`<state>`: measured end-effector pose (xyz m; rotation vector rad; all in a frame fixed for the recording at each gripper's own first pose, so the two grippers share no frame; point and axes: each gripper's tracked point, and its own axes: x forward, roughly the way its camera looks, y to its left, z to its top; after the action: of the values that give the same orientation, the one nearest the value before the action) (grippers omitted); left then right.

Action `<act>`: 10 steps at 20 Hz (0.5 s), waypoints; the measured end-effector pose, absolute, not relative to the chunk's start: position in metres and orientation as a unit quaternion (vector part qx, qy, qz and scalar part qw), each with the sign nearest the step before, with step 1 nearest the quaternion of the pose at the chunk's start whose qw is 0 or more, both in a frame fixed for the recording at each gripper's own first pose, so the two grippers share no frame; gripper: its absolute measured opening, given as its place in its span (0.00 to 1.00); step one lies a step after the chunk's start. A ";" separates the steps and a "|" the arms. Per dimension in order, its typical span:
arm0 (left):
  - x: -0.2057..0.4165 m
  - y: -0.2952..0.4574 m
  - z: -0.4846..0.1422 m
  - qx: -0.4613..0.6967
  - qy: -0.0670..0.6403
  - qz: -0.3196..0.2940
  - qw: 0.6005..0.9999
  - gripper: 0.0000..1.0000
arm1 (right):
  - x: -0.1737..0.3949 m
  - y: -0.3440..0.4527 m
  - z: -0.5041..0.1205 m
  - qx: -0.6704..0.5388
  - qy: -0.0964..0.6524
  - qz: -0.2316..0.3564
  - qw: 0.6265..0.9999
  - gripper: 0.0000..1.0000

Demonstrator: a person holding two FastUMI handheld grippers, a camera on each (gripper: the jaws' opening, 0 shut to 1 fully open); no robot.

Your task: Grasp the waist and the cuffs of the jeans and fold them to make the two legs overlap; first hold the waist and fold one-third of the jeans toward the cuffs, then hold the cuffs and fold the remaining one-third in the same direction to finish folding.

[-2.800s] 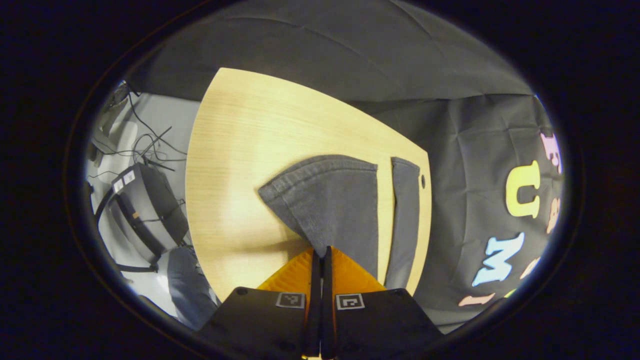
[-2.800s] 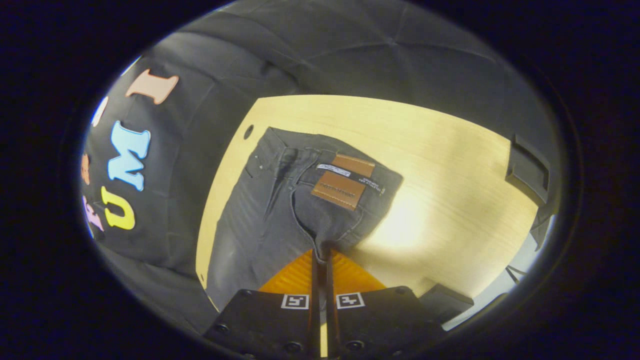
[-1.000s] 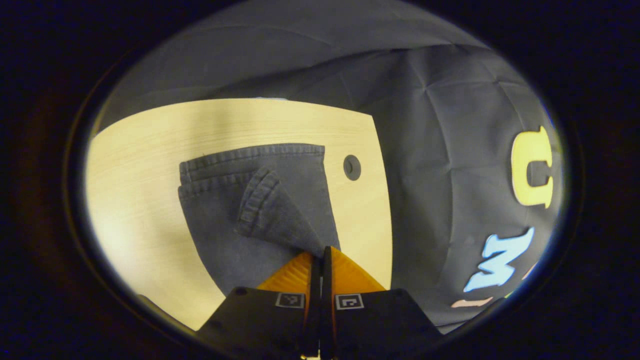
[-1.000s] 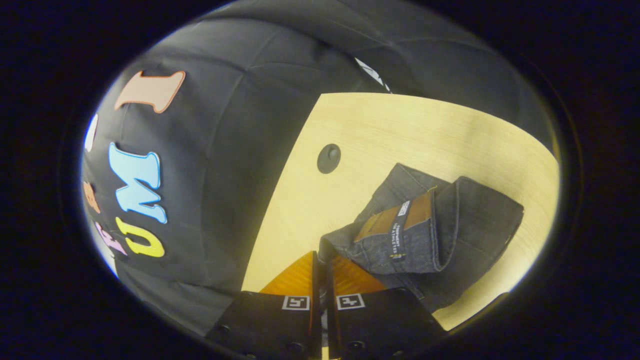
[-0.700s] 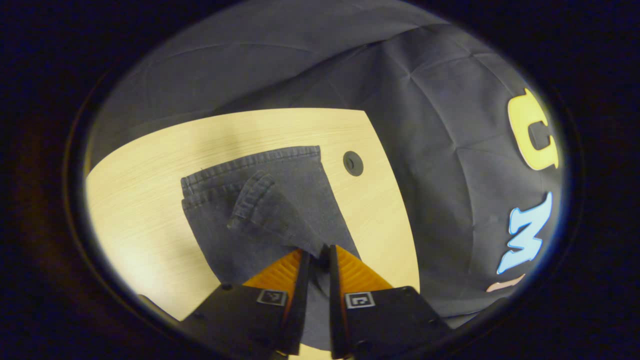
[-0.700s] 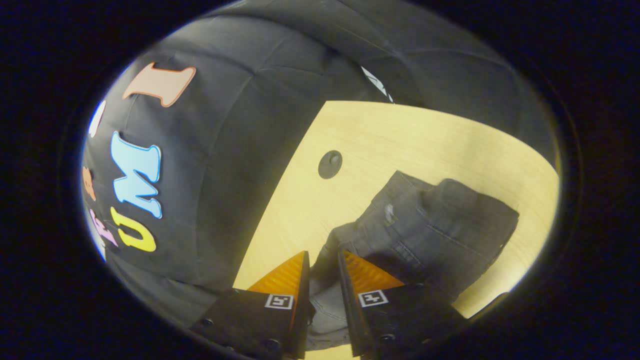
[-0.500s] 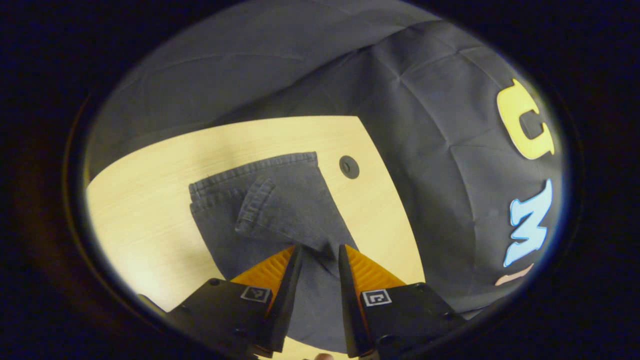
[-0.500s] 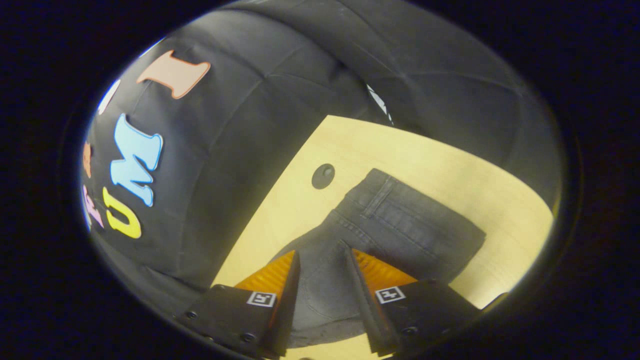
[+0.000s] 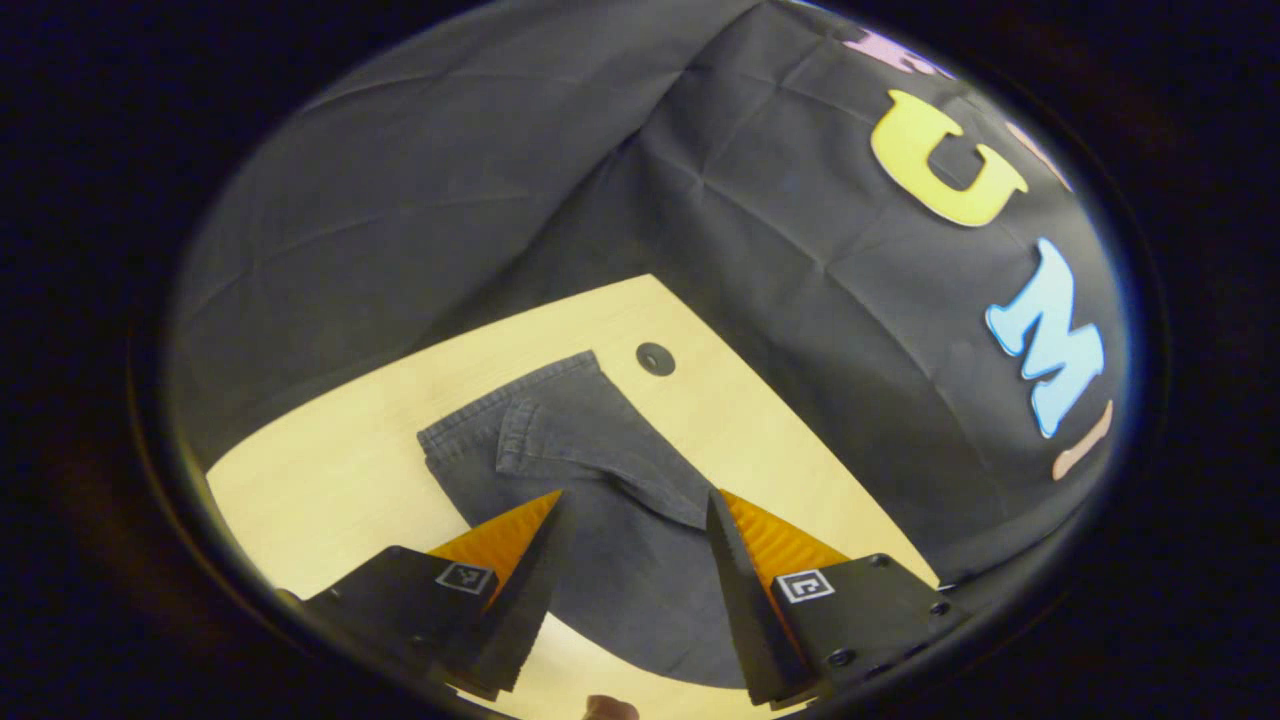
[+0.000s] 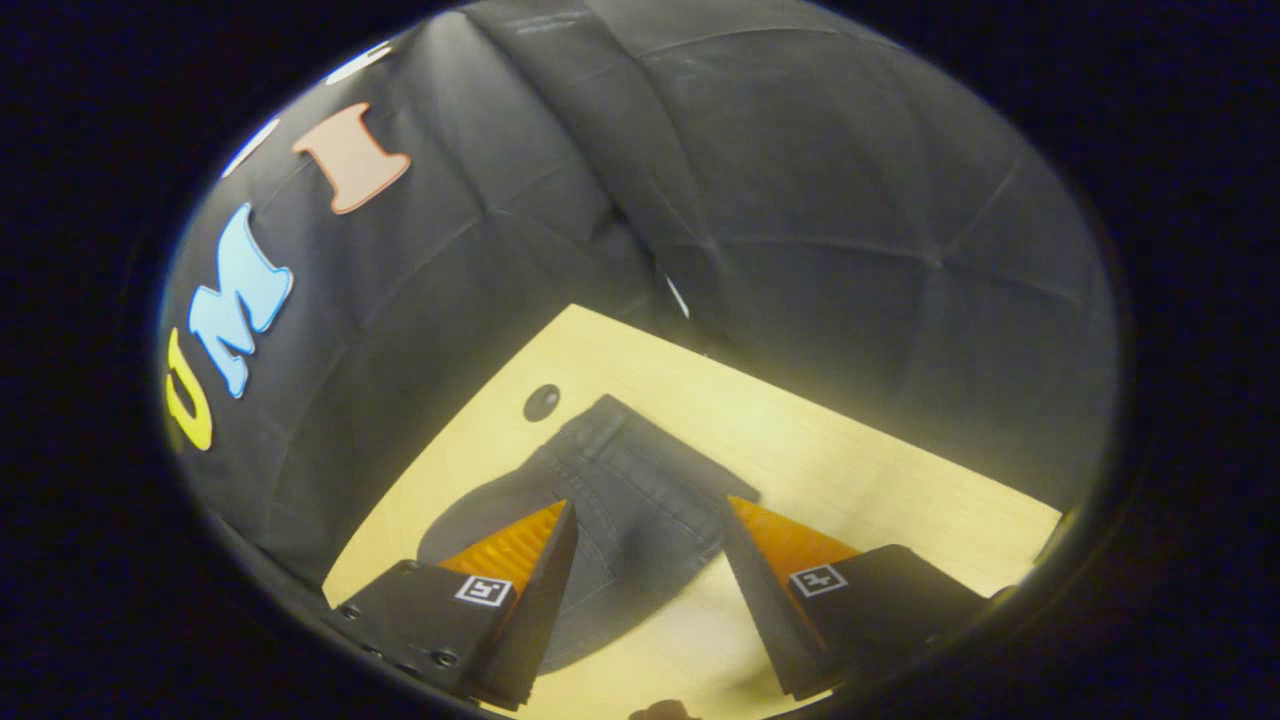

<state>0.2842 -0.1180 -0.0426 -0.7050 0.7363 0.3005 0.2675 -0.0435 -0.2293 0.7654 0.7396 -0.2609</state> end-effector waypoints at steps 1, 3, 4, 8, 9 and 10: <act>0.280 -0.120 -0.038 -0.323 0.349 0.142 0.869 0.91 | 0.267 -0.043 -0.236 0.371 0.356 -0.129 0.848 0.85; 0.272 -0.122 -0.029 -0.290 0.342 0.142 0.883 0.92 | 0.269 -0.038 -0.246 0.380 0.363 -0.136 0.840 0.85; 0.268 -0.125 -0.025 -0.275 0.339 0.141 0.888 0.92 | 0.270 -0.036 -0.255 0.379 0.369 -0.142 0.837 0.85; 0.256 -0.139 -0.004 -0.250 0.330 0.122 0.902 0.88 | 0.279 -0.029 -0.273 0.372 0.374 -0.172 0.832 0.85; 0.255 -0.143 0.002 -0.249 0.326 0.117 0.905 0.88 | 0.280 -0.028 -0.278 0.368 0.378 -0.177 0.831 0.86; 0.254 -0.145 0.008 -0.247 0.321 0.114 0.907 0.88 | 0.280 -0.026 -0.281 0.365 0.380 -0.179 0.831 0.86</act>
<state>0.2539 -0.1452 0.0076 -0.5092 0.6627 0.2361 0.2801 -0.0257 -0.2809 0.7741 0.8063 -0.3801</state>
